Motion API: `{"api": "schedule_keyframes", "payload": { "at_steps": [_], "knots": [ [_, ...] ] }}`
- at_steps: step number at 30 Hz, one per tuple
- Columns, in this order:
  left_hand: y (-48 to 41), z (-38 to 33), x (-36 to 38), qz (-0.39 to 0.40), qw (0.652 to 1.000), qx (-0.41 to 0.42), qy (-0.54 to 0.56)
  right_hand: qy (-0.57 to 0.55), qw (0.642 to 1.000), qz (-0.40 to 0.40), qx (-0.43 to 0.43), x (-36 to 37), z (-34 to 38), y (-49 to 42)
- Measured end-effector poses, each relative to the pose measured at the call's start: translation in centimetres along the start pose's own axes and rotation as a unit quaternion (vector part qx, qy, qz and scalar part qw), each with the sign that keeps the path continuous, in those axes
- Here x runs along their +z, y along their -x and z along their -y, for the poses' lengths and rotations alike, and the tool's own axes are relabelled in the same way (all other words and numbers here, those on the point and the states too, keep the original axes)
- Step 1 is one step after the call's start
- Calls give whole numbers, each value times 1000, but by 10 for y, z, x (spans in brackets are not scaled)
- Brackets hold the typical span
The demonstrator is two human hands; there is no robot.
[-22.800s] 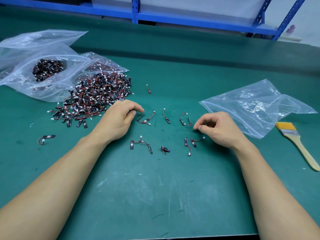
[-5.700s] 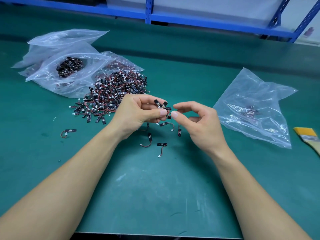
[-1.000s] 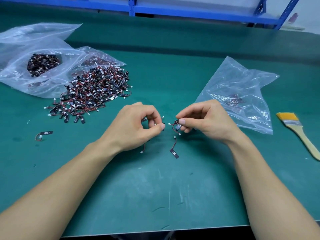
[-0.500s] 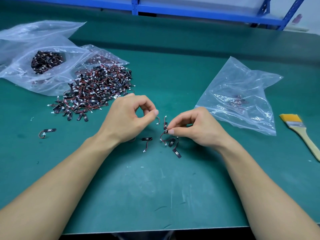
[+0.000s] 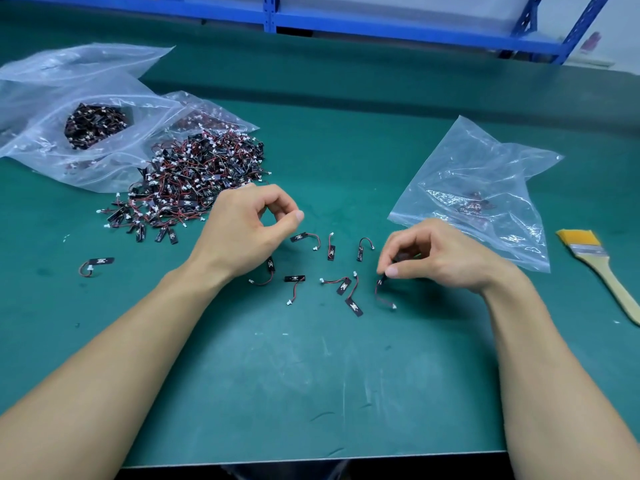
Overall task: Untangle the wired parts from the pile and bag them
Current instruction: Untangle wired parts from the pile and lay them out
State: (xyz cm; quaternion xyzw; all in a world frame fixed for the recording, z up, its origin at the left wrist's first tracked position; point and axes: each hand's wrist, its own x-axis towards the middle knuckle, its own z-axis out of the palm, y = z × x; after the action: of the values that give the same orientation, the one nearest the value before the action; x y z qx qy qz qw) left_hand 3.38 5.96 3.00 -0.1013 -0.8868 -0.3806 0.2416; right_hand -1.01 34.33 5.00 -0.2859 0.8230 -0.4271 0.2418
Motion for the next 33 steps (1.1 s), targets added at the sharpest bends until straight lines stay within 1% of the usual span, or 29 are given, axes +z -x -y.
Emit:
{"api": "schedule_keyframes", "payload": {
  "at_steps": [2,4,6,9,11,18,21,28,33],
  "knots": [
    [0,2,-1,-4,1000,-2,-2,17,999,-34,-7,1,-1,-1],
    [-1,3,-1,-7,1000,0,-3,9,997,-71,-32,5,0,-3],
    [-1,4,-1,-6,1000,0,-6,20,995,-84,-51,12,3,-5],
    [-1,5,-1,-5,1000,2,-14,117,986,-103,-59,27,6,-14],
    [-2,6,-1,-4,1000,2,-18,154,979,-123,-49,32,6,-18],
    [-2,7,-1,1,1000,6,-26,172,980,-102,-25,35,3,-20],
    [-2,8,-1,1,1000,5,-29,158,981,-107,-18,30,1,-19],
    [-2,9,-1,0,999,5,-37,159,973,-170,-3,21,-6,-18],
    [-2,10,-1,1,999,5,-36,165,964,-205,-32,24,-2,-19]
  ]
}}
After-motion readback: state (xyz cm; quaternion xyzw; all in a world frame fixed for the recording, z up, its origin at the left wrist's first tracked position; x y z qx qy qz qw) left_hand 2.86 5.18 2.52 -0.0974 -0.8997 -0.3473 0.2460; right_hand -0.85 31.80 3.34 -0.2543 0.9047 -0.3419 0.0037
